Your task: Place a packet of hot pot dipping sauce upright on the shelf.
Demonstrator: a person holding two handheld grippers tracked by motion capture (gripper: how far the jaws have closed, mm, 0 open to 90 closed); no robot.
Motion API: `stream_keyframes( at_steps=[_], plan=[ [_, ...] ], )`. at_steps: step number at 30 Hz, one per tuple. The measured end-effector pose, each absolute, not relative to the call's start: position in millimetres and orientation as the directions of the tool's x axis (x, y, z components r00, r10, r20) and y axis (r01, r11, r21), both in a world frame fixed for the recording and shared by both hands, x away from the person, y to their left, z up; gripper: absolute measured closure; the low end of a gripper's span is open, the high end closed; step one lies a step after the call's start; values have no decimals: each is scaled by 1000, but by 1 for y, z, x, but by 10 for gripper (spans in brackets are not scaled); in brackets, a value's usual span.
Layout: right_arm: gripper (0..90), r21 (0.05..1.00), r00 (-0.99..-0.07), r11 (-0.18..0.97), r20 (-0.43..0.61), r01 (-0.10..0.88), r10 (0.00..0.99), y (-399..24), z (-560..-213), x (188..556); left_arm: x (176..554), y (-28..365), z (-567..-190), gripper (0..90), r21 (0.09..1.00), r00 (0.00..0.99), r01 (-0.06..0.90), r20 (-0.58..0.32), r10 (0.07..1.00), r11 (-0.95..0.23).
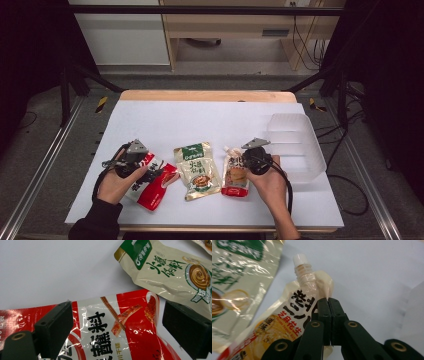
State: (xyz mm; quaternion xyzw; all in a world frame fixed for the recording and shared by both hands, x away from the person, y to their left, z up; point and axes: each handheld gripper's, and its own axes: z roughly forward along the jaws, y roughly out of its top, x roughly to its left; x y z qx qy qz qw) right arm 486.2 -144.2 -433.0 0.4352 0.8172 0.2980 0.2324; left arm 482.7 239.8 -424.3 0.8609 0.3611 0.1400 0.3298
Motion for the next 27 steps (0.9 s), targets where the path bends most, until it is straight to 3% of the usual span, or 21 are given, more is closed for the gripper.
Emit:
stream_keyframes(
  at_steps=[16,27],
  plan=[
    [900,805,-689,448,-68,389,721,-126,-367,455,480,230,-406,159,688,747,485,-5,665,-540],
    [900,827,-735,464,-94,319,672,-102,-343,474,484,221,-382,200,694,785,435,21,620,-574]
  ],
)
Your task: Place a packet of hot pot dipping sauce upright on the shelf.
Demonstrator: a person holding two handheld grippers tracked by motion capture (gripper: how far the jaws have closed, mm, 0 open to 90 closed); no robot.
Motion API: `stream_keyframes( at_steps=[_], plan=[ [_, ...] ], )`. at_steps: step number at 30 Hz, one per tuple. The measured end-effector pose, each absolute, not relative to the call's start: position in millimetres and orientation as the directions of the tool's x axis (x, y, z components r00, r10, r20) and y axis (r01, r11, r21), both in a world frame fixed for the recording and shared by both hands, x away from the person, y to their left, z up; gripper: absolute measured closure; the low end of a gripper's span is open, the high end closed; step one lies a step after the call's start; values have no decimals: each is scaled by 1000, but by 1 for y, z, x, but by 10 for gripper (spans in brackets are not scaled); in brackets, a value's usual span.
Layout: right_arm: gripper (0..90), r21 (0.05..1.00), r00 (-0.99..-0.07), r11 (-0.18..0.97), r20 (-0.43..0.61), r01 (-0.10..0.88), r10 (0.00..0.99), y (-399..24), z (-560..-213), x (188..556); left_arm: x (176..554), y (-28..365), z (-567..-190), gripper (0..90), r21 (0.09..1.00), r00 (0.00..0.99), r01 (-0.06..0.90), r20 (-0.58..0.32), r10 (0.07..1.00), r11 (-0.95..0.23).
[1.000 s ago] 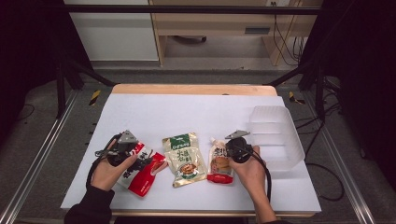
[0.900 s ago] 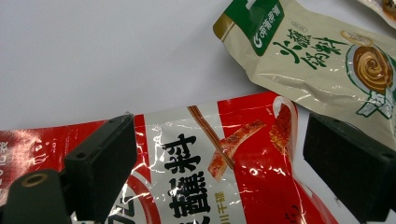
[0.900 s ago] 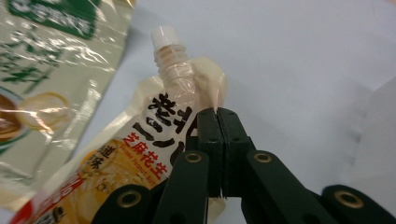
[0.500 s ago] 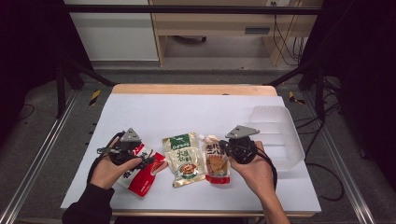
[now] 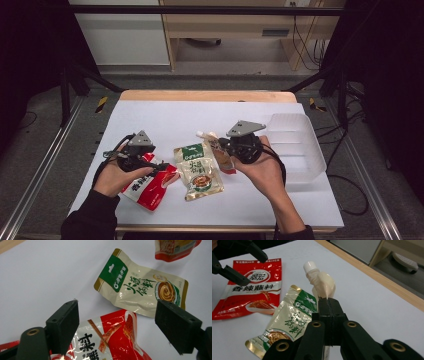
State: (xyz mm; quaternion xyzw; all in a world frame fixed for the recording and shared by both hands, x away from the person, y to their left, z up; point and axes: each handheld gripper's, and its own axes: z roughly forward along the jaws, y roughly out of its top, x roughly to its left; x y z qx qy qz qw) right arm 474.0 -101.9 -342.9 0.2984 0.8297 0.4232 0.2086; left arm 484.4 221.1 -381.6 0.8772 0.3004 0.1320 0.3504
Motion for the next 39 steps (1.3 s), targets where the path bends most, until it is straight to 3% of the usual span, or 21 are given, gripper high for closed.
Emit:
stream_keyframes(
  at_steps=[28,39],
  plan=[
    [900,836,-865,501,-67,222,497,-48,-341,474,498,191,-343,341,647,867,328,84,491,-689],
    [900,840,-884,503,-62,204,463,-39,-342,470,498,190,-340,466,661,887,298,74,455,-689]
  ],
)
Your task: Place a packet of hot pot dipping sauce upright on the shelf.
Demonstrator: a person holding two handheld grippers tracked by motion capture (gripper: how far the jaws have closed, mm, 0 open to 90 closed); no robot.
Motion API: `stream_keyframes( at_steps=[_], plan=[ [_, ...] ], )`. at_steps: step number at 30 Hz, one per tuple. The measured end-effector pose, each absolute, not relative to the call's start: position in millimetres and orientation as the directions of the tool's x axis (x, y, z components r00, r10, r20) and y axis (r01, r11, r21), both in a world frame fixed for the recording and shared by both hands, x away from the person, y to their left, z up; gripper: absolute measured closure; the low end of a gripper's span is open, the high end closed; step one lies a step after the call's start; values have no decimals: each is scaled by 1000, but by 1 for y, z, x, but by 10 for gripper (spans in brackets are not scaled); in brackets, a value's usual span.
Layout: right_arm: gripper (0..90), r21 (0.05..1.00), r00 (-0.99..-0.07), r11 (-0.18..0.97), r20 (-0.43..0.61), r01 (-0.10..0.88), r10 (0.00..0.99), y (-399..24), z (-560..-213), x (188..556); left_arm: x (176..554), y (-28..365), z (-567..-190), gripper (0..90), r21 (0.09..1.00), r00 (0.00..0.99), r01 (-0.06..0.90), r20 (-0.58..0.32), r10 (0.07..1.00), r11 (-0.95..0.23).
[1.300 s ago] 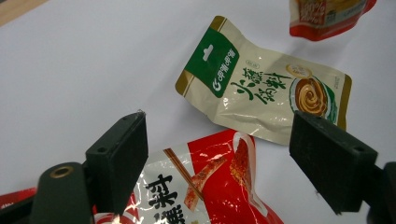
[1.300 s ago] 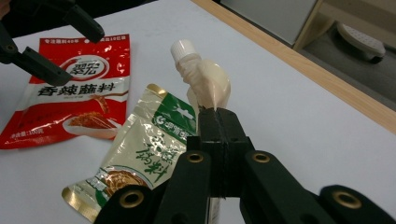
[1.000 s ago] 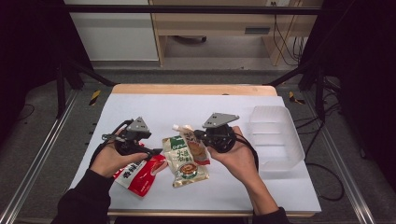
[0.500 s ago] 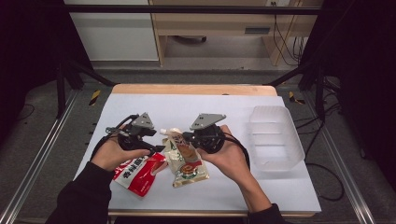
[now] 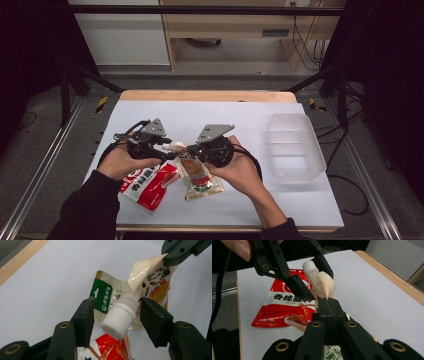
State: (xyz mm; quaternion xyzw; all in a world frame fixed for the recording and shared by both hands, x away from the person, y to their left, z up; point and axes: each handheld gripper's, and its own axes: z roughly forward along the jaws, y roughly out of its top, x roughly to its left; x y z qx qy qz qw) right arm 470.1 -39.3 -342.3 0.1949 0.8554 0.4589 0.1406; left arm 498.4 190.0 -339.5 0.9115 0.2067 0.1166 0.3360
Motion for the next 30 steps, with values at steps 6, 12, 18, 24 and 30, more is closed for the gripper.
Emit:
stream_keyframes(
  at_steps=[6,12,18,24,30],
  plan=[
    [900,842,-886,496,-50,210,461,-35,-345,471,502,195,-340,585,662,893,312,39,448,-681],
    [900,843,-887,494,-45,214,460,-34,-346,473,503,196,-339,649,653,894,327,21,448,-683],
    [900,837,-870,502,-66,218,488,-37,-348,475,502,191,-333,703,635,901,321,23,433,-702],
    [900,834,-860,503,-72,226,504,-41,-347,476,503,180,-325,715,617,903,307,51,426,-725],
    [895,828,-857,509,-71,235,511,-47,-346,476,502,171,-317,724,611,913,289,57,404,-738]
  ],
)
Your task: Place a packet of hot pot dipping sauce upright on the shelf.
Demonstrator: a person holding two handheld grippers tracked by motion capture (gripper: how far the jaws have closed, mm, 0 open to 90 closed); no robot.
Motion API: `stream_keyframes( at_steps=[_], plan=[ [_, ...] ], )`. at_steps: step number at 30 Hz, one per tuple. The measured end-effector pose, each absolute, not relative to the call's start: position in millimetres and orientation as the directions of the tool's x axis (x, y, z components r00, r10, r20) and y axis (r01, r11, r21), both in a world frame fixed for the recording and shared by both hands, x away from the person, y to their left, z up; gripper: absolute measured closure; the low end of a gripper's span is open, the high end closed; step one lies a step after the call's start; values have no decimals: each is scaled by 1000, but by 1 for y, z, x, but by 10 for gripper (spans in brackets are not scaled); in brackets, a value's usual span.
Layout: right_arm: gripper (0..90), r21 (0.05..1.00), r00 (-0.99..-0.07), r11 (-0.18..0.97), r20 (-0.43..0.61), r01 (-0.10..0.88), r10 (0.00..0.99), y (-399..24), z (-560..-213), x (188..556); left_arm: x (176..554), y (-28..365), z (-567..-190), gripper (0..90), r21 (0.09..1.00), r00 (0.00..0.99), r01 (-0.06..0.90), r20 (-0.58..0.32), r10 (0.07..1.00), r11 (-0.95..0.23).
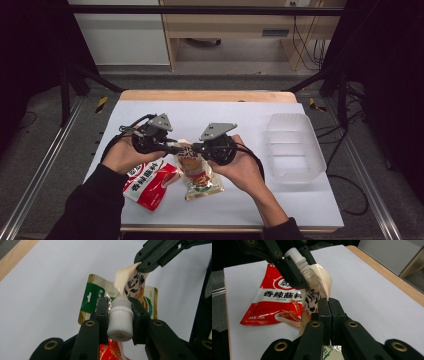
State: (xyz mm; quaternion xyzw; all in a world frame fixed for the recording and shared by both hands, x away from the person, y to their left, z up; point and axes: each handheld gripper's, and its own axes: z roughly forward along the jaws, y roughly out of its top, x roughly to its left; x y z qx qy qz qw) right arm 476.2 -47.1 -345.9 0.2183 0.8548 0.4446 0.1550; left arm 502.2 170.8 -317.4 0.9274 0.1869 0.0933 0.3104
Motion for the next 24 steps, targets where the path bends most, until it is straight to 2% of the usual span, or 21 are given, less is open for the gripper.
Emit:
stream_keyframes(
  at_steps=[14,15,17,20,24],
  plan=[
    [861,782,-870,577,-93,237,483,-51,-345,478,500,158,-313,732,577,930,253,77,360,-776],
    [815,771,-874,594,-107,228,474,-51,-343,478,500,157,-313,732,573,931,245,85,354,-782],
    [784,769,-875,600,-115,221,470,-51,-342,478,500,157,-313,732,570,932,242,88,351,-785],
    [609,733,-886,651,-150,199,439,-51,-337,481,500,158,-314,733,576,932,239,89,350,-782],
    [454,681,-895,716,-212,153,393,-47,-334,484,500,159,-313,733,581,933,239,85,350,-778]
  ],
)
